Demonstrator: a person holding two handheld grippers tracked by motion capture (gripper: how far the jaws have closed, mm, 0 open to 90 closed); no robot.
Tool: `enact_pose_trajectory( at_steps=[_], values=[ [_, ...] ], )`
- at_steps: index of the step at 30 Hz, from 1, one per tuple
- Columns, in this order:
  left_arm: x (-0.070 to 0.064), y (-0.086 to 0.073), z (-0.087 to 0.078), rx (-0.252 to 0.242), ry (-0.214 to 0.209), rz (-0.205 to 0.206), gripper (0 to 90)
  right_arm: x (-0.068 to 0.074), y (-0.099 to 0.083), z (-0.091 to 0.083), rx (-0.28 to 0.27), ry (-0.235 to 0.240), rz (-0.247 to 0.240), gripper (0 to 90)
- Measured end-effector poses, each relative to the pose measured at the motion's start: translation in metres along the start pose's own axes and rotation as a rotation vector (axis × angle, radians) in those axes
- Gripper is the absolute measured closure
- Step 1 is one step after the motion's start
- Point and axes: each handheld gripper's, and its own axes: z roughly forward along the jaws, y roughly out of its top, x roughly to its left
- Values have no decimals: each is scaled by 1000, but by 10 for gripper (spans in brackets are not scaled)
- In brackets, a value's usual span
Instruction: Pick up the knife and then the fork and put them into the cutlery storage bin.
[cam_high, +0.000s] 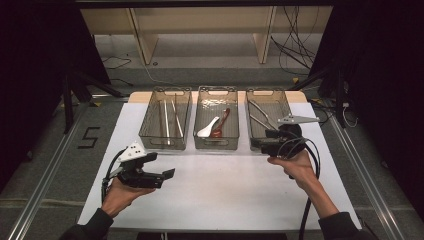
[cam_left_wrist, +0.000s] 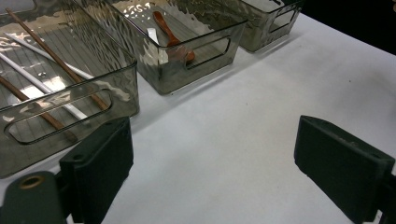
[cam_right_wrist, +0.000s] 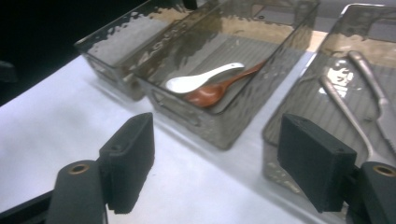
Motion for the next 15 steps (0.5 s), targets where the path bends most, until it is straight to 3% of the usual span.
enact_pose_trajectory(
  at_steps=[15],
  values=[
    [-1, -1, -3, -18, -16, -13, 111, 30, -29, -17, -44, 53, -35, 262]
  ],
)
